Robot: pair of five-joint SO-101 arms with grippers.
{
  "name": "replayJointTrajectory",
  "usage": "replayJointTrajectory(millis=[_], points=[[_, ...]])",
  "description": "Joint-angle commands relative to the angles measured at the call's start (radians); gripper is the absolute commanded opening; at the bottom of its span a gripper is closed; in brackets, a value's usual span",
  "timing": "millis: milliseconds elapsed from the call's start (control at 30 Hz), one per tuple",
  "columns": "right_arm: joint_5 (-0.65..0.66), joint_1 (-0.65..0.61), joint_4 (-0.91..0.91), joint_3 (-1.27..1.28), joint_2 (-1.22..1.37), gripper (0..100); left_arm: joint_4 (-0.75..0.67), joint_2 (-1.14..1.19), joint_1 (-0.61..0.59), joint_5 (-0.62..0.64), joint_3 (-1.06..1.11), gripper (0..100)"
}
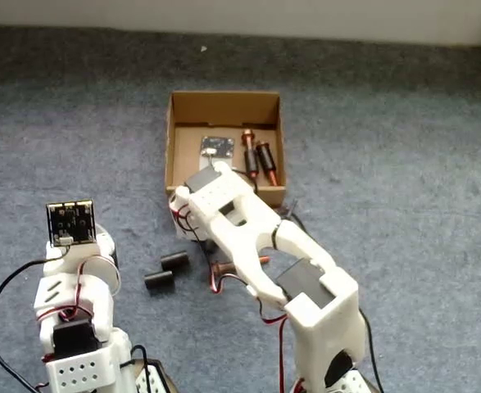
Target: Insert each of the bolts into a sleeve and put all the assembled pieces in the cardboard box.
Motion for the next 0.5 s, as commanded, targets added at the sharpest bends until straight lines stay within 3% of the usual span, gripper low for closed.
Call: replayJointTrajectory(millis=[0,233,467], points=[[0.072,-0.005,0.015,-0.021,-0.015,0.3,-0.023,-0.005,-0.012,-0.011,-0.005,1],[0.172,-0.007,0.259,-0.097,-0.077,0.5,-0.028,-0.005,-0.01,-0.012,0.008,1],[0.307,0.021,0.41,-0.061,-0.401,0.5,-0.028,-0.005,-0.01,-0.012,0.008,1]])
